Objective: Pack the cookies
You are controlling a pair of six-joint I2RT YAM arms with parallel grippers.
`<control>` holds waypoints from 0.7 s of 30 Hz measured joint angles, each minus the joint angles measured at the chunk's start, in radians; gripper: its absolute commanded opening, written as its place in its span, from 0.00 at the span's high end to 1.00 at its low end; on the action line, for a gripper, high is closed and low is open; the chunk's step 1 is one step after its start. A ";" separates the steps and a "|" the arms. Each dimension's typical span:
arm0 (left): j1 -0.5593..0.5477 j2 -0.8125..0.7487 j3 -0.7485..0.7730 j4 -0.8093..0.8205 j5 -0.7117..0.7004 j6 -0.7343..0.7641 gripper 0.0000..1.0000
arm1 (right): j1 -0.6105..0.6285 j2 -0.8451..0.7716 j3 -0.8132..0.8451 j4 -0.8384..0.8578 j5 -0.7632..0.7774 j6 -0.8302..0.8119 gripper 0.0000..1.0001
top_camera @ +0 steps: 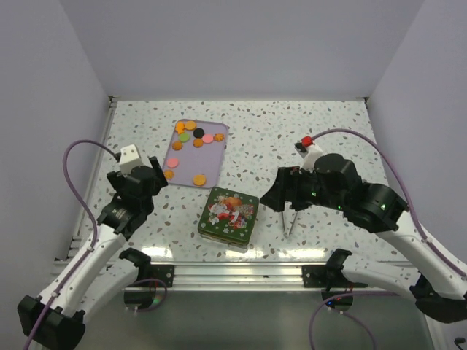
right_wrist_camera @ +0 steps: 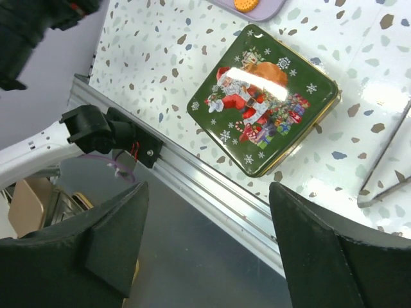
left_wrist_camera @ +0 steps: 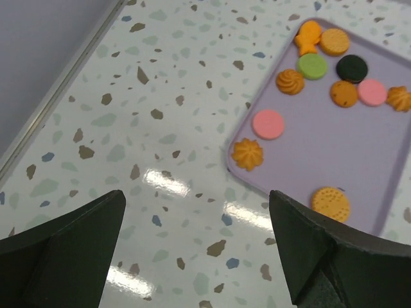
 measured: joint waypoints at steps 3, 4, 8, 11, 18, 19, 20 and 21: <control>0.000 0.022 -0.109 0.108 -0.063 0.069 0.00 | 0.000 -0.058 0.000 -0.038 0.026 -0.011 0.17; 0.001 0.034 -0.141 0.142 -0.089 0.086 0.00 | 0.000 -0.071 0.000 -0.050 0.035 -0.011 0.16; 0.067 0.097 -0.259 0.317 -0.109 0.153 0.00 | 0.000 -0.121 0.000 -0.100 0.091 -0.002 0.15; 0.175 0.147 -0.327 0.426 -0.050 0.173 0.00 | 0.000 -0.159 0.000 -0.143 0.130 0.010 0.14; 0.260 0.341 -0.430 0.729 0.007 0.242 0.00 | 0.000 -0.227 0.040 -0.279 0.204 0.031 0.11; 0.268 0.380 -0.435 0.773 0.011 0.250 0.00 | 0.000 -0.231 0.049 -0.294 0.216 0.035 0.11; 0.277 0.418 -0.435 0.811 0.017 0.258 0.00 | 0.000 -0.234 0.057 -0.309 0.230 0.039 0.10; 0.288 0.457 -0.433 0.837 0.018 0.261 0.00 | 0.000 -0.236 0.063 -0.320 0.238 0.045 0.09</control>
